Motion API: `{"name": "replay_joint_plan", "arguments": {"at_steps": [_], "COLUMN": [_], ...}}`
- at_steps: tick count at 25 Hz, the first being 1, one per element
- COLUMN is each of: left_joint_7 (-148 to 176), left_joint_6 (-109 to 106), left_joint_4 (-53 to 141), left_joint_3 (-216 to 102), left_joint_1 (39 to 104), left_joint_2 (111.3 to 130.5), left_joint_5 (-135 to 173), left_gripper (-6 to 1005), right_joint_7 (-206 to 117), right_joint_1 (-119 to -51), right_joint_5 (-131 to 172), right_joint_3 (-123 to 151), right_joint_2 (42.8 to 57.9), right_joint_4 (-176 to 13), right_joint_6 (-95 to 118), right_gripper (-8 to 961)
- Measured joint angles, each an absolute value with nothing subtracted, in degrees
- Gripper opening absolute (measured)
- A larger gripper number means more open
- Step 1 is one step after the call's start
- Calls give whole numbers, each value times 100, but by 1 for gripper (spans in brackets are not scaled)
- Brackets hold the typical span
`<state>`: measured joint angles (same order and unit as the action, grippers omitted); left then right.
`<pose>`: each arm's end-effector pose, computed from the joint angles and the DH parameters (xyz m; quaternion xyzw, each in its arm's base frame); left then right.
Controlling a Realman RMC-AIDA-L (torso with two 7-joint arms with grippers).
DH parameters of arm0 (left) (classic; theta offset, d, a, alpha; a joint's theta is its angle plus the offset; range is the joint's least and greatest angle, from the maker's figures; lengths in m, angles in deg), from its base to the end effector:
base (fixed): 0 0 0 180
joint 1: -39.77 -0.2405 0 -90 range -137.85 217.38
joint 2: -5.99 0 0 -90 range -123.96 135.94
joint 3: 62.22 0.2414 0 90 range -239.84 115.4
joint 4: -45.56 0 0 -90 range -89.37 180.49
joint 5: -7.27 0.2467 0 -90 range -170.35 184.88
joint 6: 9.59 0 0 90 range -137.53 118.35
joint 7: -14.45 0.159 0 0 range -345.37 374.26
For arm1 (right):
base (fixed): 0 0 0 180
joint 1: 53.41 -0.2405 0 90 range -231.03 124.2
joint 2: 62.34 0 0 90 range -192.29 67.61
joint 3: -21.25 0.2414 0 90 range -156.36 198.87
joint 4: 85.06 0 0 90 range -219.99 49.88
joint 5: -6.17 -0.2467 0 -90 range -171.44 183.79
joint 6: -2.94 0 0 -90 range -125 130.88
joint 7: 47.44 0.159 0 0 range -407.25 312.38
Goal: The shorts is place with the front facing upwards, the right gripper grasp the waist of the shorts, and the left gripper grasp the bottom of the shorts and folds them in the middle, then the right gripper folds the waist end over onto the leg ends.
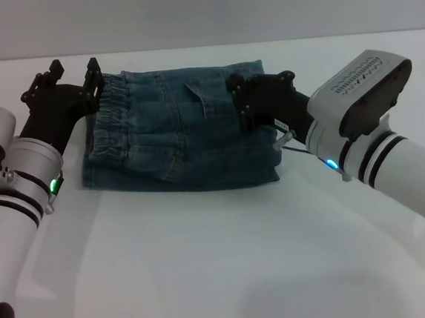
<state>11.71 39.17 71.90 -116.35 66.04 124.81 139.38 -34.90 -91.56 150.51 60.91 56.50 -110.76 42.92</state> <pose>-0.2779 0.4010 -0.0646 -0.7068 -0.2861 -0.3118 0.5668 0.1953 0.4022 -0.1437 -0.8622 0.1859 0.2683 0.3875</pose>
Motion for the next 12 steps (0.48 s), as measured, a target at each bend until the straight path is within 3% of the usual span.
{"name": "replay_joint_plan", "arguments": {"at_steps": [12], "left_joint_7": [1167], "left_joint_6": [3901], "left_joint_4": [7214], "left_joint_3": [-11635], "left_joint_1": [6576], "left_joint_2": [12490], "left_joint_5": [13937], "left_gripper": [606], "right_joint_7": [-3020], "right_joint_1": [-9377], "right_joint_5": [15058], "right_joint_3": [5922], "right_joint_2": [5665], "right_joint_4": [-11267], "right_joint_6": [2999], "right_gripper": [-2]}}
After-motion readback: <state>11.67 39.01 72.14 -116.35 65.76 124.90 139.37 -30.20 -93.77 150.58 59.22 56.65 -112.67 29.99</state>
